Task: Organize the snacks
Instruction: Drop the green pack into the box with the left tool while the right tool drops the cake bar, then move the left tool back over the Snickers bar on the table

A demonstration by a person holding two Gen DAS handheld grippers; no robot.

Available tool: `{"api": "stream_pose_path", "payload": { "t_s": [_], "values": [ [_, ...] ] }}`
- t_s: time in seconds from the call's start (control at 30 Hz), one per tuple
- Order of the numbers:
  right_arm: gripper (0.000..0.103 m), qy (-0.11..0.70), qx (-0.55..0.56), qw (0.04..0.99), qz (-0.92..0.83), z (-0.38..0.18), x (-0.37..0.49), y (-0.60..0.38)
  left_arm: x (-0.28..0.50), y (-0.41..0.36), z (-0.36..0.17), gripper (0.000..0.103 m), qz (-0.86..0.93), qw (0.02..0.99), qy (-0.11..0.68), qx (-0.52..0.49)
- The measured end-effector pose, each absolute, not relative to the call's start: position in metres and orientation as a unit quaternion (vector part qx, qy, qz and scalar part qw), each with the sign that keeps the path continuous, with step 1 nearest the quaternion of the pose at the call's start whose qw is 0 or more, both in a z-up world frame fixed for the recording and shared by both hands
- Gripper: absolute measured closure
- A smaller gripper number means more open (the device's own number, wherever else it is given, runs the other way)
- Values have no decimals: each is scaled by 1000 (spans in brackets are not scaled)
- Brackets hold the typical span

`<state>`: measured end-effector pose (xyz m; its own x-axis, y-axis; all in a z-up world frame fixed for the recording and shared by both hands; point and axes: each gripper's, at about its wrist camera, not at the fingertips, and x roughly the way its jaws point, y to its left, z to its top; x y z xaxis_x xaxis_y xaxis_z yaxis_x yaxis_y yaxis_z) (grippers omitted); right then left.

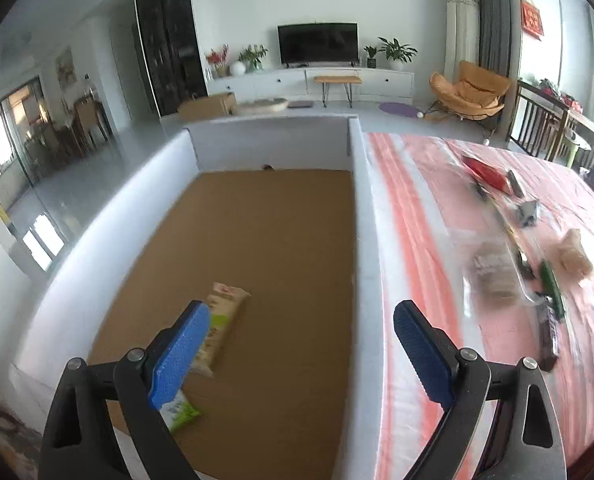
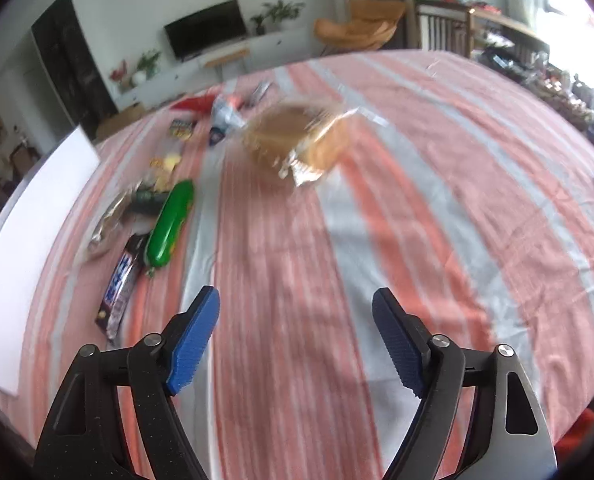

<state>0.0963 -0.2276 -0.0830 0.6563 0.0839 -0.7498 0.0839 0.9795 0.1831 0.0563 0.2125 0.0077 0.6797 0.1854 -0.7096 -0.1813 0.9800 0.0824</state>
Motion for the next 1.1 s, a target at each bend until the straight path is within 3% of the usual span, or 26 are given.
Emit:
{"api": "stream_pose_path", "payload": {
  "t_s": [0.47, 0.6, 0.7, 0.77, 0.9, 1.1],
  "values": [
    [19, 442, 62, 894, -38, -98, 90, -224, 44, 178, 10, 10, 108, 921, 375, -8],
    [14, 446, 34, 893, -45, -101, 89, -215, 17, 159, 38, 10, 151, 948, 281, 11],
    [13, 445, 36, 894, -45, -101, 88, -216, -6, 125, 65, 0, 112, 971, 207, 42],
    [12, 445, 36, 894, -46, -101, 87, -216, -13, 103, 72, 0, 73, 976, 197, 61],
    [12, 445, 36, 894, -46, -101, 87, -217, -16, 57, 68, 0, -22, 967, 237, 86],
    [11, 444, 35, 894, -49, -101, 86, -216, 1, 10, 14, 0, -137, 917, 371, 56]
  ]
}}
